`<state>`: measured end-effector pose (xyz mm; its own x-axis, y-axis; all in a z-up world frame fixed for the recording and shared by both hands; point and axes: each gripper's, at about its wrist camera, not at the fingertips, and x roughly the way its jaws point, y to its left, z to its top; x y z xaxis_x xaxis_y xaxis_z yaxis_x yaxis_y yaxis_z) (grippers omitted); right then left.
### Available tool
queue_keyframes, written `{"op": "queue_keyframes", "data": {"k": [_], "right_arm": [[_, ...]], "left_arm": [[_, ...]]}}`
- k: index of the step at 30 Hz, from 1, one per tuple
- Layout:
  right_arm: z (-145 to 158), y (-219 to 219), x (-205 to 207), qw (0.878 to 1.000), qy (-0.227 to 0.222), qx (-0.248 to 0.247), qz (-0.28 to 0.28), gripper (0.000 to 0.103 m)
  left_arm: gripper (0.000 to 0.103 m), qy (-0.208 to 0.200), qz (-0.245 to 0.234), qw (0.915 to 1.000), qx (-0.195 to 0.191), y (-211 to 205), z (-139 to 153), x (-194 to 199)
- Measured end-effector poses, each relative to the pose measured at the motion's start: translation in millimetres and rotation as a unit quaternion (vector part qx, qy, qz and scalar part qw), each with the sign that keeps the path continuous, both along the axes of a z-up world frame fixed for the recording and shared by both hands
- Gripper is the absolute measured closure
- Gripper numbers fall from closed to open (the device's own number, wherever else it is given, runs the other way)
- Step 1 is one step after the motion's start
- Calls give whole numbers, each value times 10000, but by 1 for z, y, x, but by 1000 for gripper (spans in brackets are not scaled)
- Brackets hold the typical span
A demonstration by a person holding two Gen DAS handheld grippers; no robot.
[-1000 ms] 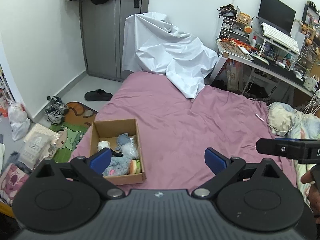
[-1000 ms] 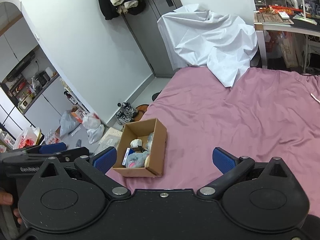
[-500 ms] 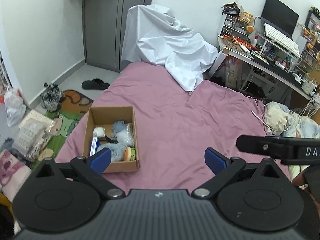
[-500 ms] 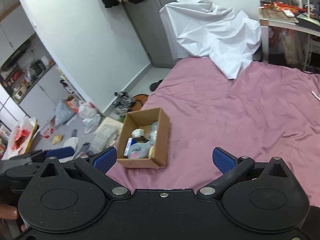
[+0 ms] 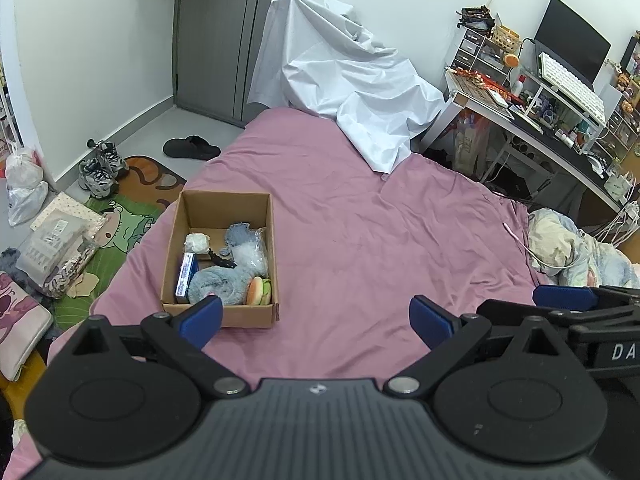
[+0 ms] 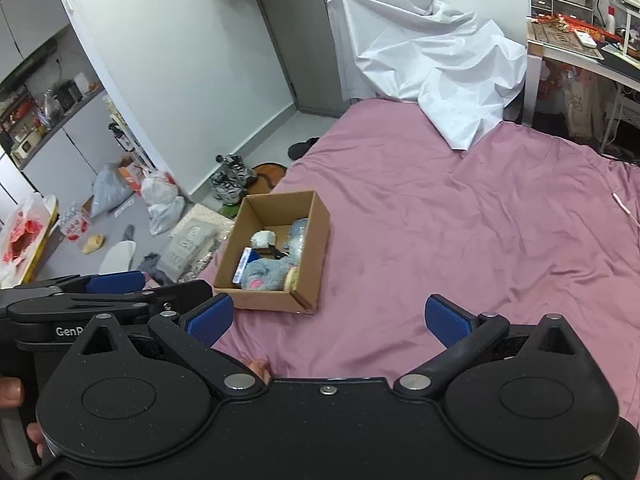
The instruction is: Organize soft objects
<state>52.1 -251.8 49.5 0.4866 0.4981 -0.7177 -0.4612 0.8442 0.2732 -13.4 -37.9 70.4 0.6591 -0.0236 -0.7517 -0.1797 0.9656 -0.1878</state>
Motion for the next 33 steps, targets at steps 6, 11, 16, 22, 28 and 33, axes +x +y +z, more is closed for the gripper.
{"op": "queue_keyframes", "data": {"k": [6, 11, 16, 22, 28, 33], "right_arm": [[0, 1, -1, 10000, 8, -15, -12, 0], [1, 2, -1, 10000, 3, -32, -9, 0], [1, 1, -1, 10000, 0, -31, -18, 0], [0, 1, 0, 10000, -3, -36, -20, 0], [0, 2, 0, 10000, -4, -47, -18, 0], [0, 2, 0, 10000, -18, -52, -25, 0]], "left_arm": [[4, 8, -11, 10000, 87, -2, 0, 0], [4, 17, -2, 10000, 77, -3, 0, 0], [4, 26, 10, 9999, 113, -2, -1, 0], [4, 46, 40, 9999, 88, -1, -1, 1], [4, 48, 55, 9999, 72, -1, -2, 1], [4, 50, 42, 9999, 82, 0, -2, 1]]}}
